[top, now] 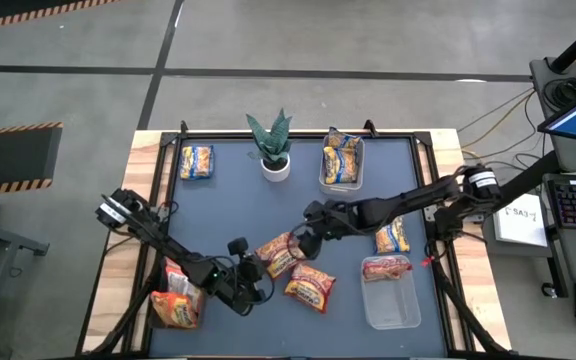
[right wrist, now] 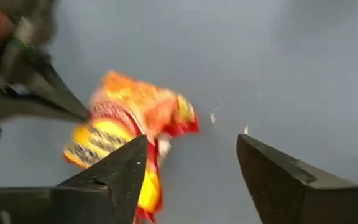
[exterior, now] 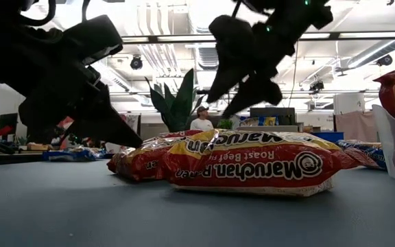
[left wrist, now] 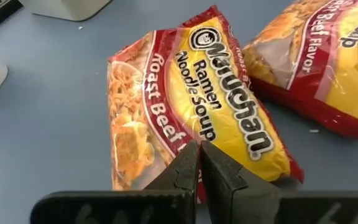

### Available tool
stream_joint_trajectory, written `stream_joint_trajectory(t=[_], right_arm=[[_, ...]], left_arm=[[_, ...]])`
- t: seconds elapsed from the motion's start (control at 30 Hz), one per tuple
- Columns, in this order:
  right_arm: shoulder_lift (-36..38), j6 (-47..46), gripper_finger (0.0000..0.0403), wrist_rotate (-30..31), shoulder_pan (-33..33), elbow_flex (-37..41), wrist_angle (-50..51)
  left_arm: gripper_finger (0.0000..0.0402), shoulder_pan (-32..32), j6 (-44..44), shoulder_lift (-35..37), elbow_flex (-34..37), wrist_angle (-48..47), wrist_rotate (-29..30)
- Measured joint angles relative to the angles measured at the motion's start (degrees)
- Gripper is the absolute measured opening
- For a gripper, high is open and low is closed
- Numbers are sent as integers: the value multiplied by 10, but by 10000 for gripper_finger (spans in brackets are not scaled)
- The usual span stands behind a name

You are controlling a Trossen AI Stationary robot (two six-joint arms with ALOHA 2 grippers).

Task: Sort Maruchan noodles
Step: Put the left red instant noodle pack into the transparent bin

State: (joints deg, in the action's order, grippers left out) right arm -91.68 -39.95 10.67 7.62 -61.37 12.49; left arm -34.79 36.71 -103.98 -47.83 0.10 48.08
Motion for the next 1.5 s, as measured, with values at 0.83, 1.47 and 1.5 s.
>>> stream_joint_trajectory(t=[0.83,1.47,1.5], right_arm=[[-137,-27,343,-201,-28,0,-195],[-191,-9,265,-251,-30,0,-324],[-191,-6,255,-250,-30,0,-323]], left_arm=[[0,0,42,0,15,-6,-52],[0,1,43,0,16,-4,-54],[0,1,43,0,16,-4,-54]])
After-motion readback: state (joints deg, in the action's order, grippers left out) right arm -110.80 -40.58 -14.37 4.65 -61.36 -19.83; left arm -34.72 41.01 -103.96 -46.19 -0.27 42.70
